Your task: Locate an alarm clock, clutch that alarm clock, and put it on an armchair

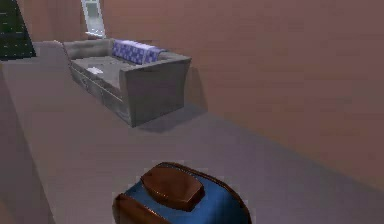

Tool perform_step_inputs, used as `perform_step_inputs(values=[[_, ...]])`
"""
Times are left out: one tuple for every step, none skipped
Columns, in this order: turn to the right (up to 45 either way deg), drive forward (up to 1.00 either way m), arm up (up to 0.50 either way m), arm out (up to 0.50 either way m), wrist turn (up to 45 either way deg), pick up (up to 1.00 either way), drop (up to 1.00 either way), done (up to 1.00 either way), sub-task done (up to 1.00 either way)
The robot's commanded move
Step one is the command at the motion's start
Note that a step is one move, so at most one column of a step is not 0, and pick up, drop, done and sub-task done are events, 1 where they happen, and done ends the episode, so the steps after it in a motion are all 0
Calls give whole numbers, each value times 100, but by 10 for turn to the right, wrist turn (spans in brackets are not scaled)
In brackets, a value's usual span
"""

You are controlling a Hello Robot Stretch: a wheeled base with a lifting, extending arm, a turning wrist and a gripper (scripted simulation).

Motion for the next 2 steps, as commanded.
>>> perform_step_inputs(values=[[-90,0,0,0,0,0,0,0,0],[0,45,0,0,0,0,0,0,0]])
